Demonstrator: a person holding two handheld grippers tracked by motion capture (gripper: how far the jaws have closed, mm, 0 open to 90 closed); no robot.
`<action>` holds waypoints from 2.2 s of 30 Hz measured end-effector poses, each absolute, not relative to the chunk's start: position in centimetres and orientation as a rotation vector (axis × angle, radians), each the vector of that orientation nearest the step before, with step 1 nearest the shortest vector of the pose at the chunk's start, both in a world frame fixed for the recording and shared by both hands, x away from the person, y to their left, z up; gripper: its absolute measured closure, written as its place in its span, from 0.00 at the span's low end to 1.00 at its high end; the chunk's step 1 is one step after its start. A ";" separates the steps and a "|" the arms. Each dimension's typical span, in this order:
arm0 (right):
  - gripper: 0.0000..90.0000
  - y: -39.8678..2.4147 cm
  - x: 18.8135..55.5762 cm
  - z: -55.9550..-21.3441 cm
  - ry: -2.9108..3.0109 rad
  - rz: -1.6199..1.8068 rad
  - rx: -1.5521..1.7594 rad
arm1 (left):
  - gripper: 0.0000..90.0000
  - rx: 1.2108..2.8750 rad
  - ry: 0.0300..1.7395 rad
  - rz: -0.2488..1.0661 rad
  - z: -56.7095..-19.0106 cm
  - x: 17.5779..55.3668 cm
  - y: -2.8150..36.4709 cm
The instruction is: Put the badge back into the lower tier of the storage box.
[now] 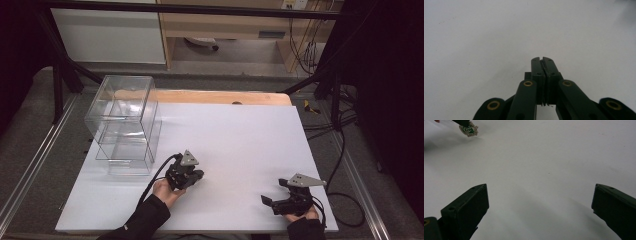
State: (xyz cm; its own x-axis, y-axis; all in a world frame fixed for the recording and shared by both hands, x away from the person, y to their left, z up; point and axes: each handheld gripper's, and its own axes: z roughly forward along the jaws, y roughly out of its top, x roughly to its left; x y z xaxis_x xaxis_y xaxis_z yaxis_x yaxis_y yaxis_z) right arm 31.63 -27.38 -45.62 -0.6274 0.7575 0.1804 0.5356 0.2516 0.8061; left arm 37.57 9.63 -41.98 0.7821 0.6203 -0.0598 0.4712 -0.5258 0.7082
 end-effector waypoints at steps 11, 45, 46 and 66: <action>0.02 -27.4 31.7 -45.7 2.281 1.308 1.205 | 0.98 2.207 0.797 0.252 -41.3 37.3 10.0; 0.02 -27.4 31.6 -45.6 2.278 1.309 1.211 | 0.98 2.166 0.814 0.275 -39.4 35.7 13.1; 0.02 -27.4 31.6 -45.6 2.278 1.309 1.214 | 0.98 2.162 0.816 0.278 -39.3 35.6 13.3; 0.02 -27.4 31.6 -45.6 2.277 1.308 1.214 | 0.98 2.111 0.844 0.297 -38.5 34.3 16.9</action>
